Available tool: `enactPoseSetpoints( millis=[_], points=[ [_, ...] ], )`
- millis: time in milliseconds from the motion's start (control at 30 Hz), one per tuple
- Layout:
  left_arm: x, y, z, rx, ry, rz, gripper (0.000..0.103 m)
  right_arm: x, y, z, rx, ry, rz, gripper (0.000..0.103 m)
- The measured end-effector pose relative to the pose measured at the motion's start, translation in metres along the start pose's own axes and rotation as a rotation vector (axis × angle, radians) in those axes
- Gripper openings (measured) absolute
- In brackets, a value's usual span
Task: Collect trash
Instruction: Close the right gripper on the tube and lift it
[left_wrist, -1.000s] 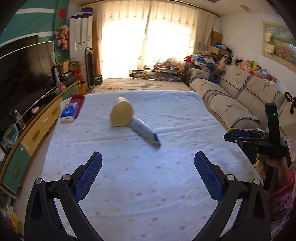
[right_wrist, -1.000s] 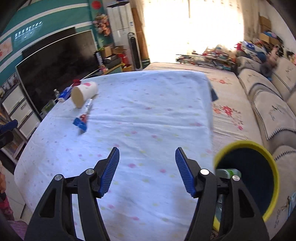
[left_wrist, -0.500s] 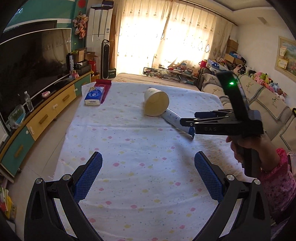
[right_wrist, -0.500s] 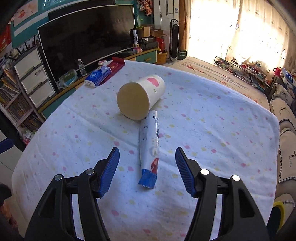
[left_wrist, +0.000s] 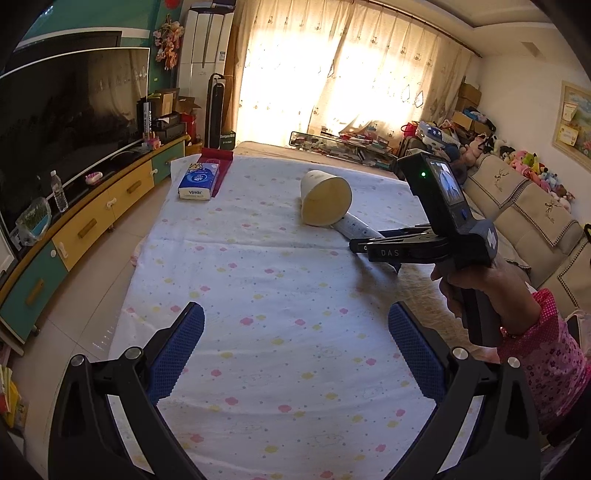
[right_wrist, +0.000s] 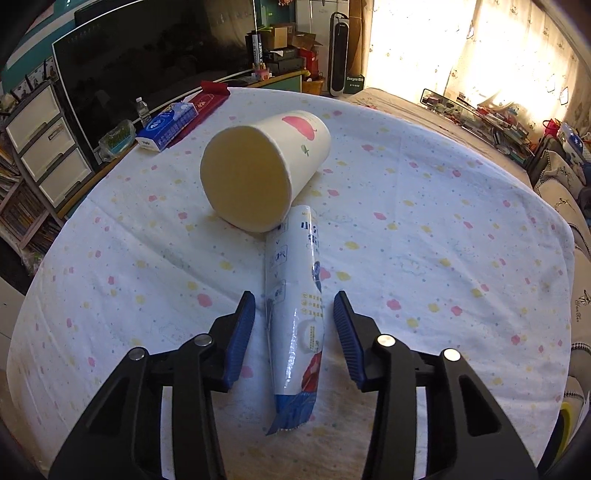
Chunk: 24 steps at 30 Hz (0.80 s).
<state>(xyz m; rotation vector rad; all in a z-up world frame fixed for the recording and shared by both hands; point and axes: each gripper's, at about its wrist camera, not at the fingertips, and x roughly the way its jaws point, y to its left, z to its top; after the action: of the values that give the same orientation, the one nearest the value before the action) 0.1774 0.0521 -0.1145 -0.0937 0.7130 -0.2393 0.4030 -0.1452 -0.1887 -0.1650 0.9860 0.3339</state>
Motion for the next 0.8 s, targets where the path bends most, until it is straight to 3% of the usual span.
enactPoseSetpoints(
  millis=[67,167,467,800],
  points=[
    [0.001,-0.002,0.000,0.000,0.003,-0.002,0.098,-0.001,0.000,0.000,-0.002,0.001,0.000,0.027],
    [0.003,-0.003,-0.002,0.004,0.006,-0.002,0.098,-0.003,0.002,-0.003,-0.004,-0.001,0.003,0.023],
    [0.006,-0.009,-0.001,0.021,0.009,-0.007,0.098,-0.022,-0.002,-0.029,0.013,-0.002,0.032,0.022],
    [0.012,-0.030,0.002,0.058,0.017,-0.037,0.098,-0.086,-0.034,-0.073,0.090,-0.092,0.032,0.022]
  ],
)
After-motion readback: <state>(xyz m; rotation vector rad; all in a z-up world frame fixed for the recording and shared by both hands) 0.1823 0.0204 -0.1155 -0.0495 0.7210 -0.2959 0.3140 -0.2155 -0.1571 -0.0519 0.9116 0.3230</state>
